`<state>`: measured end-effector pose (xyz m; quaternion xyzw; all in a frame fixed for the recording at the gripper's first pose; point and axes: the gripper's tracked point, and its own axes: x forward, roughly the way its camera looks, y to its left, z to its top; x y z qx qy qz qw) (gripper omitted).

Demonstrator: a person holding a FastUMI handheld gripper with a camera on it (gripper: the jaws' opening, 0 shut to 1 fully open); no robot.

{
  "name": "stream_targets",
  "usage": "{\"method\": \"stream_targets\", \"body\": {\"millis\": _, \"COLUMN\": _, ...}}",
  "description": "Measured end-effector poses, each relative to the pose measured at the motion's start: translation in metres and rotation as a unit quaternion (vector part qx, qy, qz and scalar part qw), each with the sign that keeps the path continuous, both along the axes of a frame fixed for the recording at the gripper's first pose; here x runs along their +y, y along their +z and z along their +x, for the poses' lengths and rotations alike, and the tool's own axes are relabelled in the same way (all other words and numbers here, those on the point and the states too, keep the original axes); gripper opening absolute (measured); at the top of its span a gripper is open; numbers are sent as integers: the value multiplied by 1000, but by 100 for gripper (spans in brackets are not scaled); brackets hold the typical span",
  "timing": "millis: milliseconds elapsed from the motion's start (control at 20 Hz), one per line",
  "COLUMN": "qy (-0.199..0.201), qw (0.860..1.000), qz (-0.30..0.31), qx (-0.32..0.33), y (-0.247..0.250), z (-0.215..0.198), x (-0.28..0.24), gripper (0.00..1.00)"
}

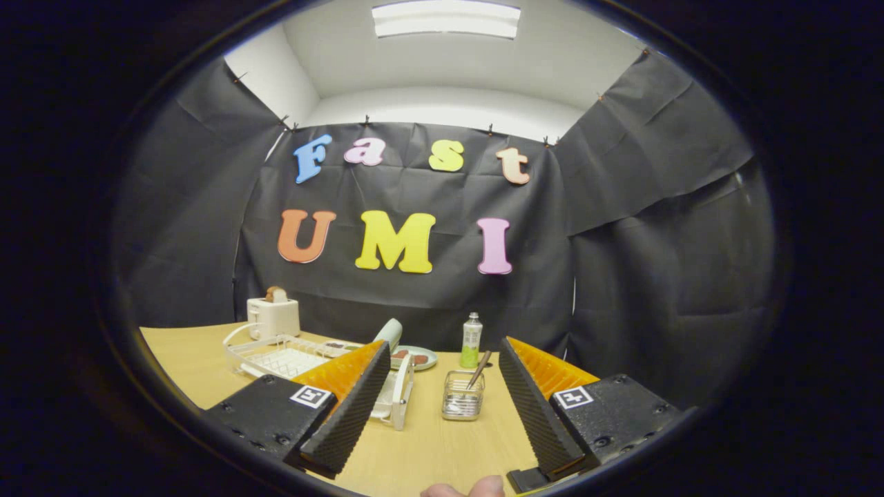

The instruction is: Take the plate from the dish rack, then take the spoon from the basket and place it into the plate.

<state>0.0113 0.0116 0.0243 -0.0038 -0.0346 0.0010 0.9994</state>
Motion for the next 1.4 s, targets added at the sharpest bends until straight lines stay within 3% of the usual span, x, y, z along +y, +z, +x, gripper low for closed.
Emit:
{"method": "stream_targets", "body": {"millis": 400, "qy": 59, "qw": 995, "qz": -10, "qx": 77, "y": 44, "z": 70, "x": 14, "gripper": 100}}
{"method": "stream_targets", "body": {"millis": 700, "qy": 82, "qw": 986, "qz": -2, "qx": 144, "y": 86, "z": 136, "x": 38, "gripper": 100}}
{"method": "stream_targets", "body": {"millis": 950, "qy": 113, "qw": 956, "qz": 5, "qx": 271, "y": 79, "z": 186, "x": 70, "gripper": 100}}
{"method": "stream_targets", "body": {"millis": 1150, "qy": 88, "qw": 926, "qz": -8, "qx": 368, "y": 52, "z": 225, "x": 76, "gripper": 100}}
{"method": "stream_targets", "body": {"millis": 1400, "qy": 73, "qw": 903, "qz": 0, "qx": 424, "y": 15, "z": 260, "x": 88, "gripper": 100}}
